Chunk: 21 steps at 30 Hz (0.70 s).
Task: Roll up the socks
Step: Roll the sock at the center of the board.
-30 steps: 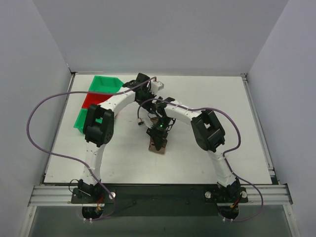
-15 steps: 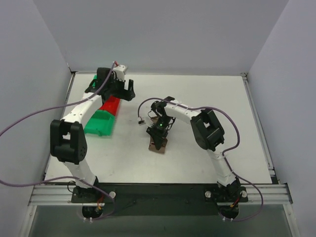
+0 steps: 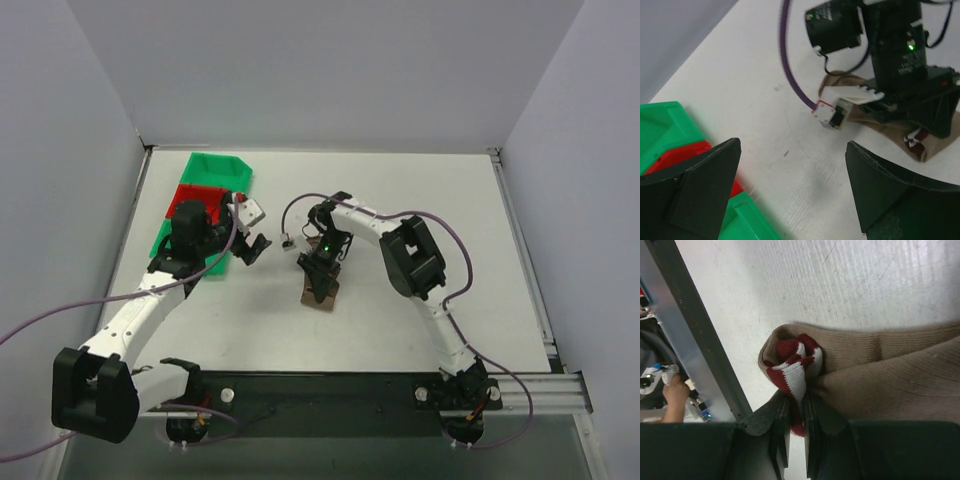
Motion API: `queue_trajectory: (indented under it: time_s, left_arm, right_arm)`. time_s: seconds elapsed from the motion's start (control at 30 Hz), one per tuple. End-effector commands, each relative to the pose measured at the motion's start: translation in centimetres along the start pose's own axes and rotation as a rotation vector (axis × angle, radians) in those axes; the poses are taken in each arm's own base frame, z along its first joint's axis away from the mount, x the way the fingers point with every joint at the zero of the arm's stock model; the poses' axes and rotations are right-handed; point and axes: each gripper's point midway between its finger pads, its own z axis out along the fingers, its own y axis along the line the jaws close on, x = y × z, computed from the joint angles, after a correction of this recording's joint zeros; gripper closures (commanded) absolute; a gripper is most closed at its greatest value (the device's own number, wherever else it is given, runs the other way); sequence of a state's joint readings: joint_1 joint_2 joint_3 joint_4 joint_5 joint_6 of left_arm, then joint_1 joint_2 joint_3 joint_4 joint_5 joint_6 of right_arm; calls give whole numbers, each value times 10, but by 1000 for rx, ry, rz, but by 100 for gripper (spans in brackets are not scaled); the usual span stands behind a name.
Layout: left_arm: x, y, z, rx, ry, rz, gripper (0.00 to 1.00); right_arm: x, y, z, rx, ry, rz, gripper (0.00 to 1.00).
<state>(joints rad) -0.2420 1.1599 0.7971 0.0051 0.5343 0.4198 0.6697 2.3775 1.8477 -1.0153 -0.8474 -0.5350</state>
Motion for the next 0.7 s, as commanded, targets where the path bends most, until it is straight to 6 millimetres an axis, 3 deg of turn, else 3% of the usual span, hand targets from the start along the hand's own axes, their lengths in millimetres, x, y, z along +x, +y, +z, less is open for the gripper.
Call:
queue_trajectory:
  time_s: [0.0, 0.1, 0.13, 0.2, 0.23, 0.27, 0.47, 0.5, 0.67]
  left_arm:
    - [8, -37, 3, 76, -49, 299, 4]
    - [14, -68, 11, 90, -55, 449, 4]
    - [28, -92, 14, 144, -46, 484, 4]
    - [33, -101, 20, 131, -44, 567, 4]
    - [42, -123, 22, 181, -44, 605, 4]
    - [41, -122, 25, 151, -49, 631, 4]
    - [66, -164, 45, 227, -16, 755, 4]
    - [75, -166, 48, 236, 6, 783, 4]
    - [83, -179, 56, 244, 4, 855, 4]
  right_arm:
    - [11, -18, 6, -1, 60, 35, 98]
    - [10, -16, 6, -17, 62, 39, 98]
    - [10, -16, 7, -21, 63, 38, 98]
    - [11, -16, 8, -29, 69, 43, 98]
    - [11, -16, 8, -29, 69, 42, 98]
    - [12, -16, 8, -30, 72, 42, 98]
    - [12, -17, 9, -31, 78, 48, 98]
    - [12, -17, 9, -30, 76, 46, 98]
    - [14, -18, 10, -32, 82, 50, 98]
